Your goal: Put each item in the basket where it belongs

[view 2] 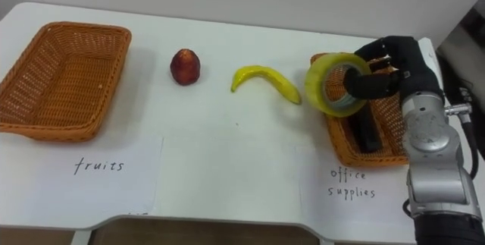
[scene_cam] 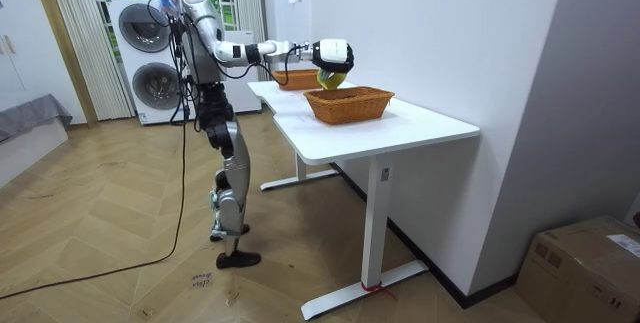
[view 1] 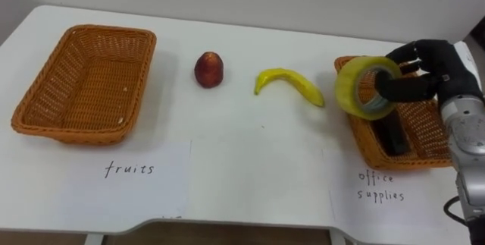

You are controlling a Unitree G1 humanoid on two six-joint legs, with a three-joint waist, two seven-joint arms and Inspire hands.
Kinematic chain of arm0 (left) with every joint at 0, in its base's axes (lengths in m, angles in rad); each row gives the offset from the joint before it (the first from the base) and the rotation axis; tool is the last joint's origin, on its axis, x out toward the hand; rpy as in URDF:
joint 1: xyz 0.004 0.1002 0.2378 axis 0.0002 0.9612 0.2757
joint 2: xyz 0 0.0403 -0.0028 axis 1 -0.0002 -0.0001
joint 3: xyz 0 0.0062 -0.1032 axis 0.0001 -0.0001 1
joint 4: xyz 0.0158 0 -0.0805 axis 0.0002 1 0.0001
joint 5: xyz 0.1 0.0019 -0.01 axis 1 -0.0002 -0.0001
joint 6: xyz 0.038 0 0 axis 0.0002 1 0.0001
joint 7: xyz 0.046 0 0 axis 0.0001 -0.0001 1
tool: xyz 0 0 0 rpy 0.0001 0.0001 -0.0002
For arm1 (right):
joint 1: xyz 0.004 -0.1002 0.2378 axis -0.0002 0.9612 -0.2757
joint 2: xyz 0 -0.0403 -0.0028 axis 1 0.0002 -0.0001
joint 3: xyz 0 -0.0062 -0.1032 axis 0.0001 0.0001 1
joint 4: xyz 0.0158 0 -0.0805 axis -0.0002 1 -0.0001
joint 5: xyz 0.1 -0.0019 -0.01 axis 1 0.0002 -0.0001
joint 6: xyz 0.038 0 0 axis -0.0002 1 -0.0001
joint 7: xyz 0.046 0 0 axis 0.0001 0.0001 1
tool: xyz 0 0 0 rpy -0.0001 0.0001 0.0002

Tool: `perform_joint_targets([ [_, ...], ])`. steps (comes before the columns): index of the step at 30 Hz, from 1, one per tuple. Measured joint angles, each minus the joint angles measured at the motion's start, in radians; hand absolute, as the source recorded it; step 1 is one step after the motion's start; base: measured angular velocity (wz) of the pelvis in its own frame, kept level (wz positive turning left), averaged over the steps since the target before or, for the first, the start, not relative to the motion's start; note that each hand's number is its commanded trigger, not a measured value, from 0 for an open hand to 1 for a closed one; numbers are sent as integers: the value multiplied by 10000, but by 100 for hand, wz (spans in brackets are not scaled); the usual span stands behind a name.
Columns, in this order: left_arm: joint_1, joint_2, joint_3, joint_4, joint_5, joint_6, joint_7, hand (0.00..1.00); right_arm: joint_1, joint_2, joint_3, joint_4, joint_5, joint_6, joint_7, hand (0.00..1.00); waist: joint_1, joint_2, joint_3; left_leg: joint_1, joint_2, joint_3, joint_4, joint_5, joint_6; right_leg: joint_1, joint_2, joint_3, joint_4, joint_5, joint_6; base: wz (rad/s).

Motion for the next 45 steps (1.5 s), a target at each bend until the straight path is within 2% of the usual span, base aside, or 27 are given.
perform_joint_targets([
  [14,64,-11,162,-210,-16,193,24,0,758,-1,-584,78,158,9,-477,100,-179,75,-42,80,39,86,22,-2,-6,53,16,78,-1,0,0,-1],
  [22,157,-7,163,-207,-57,287,27,0,1080,-1,-783,567,70,295,-539,100,-275,65,-34,92,41,157,10,-2,-6,42,18,115,-6,-1,-1,-1],
  [23,169,-7,162,-205,-92,289,27,0,1080,-1,-778,662,48,314,-539,96,-283,65,-34,92,40,157,10,-2,-6,40,17,104,-7,-1,-1,0],
  [24,199,-7,162,-206,-102,289,27,0,1081,-1,-782,829,34,351,-538,85,-303,64,-34,90,38,157,10,-2,-6,35,15,86,-7,-1,0,0],
  [25,234,-7,162,-206,-107,296,27,0,1081,-1,-782,893,9,369,-536,69,-345,63,-33,81,37,180,9,-2,-6,16,13,86,-6,-1,0,0],
  [26,247,-7,162,-205,-104,305,27,0,1080,-1,-781,905,-48,377,-536,32,-346,63,-33,70,37,183,9,-2,-6,6,13,87,-4,-1,0,0],
  [27,261,-7,162,-205,-101,344,28,0,1080,-1,-781,970,-137,378,-534,0,-351,64,-32,63,39,188,9,-2,-6,-8,14,89,0,-1,0,0],
  [35,258,-6,164,-204,-110,380,42,0,1071,0,-777,1167,-284,356,-530,0,-340,64,-28,66,39,228,1,-1,-5,-35,14,96,0,-1,0,0],
  [45,215,-5,165,-200,-514,349,87,0,1072,-1,-764,1166,-283,332,-732,0,-170,-35,38,63,47,290,-26,-2,-6,-38,17,120,0,-4,1,-1],
])
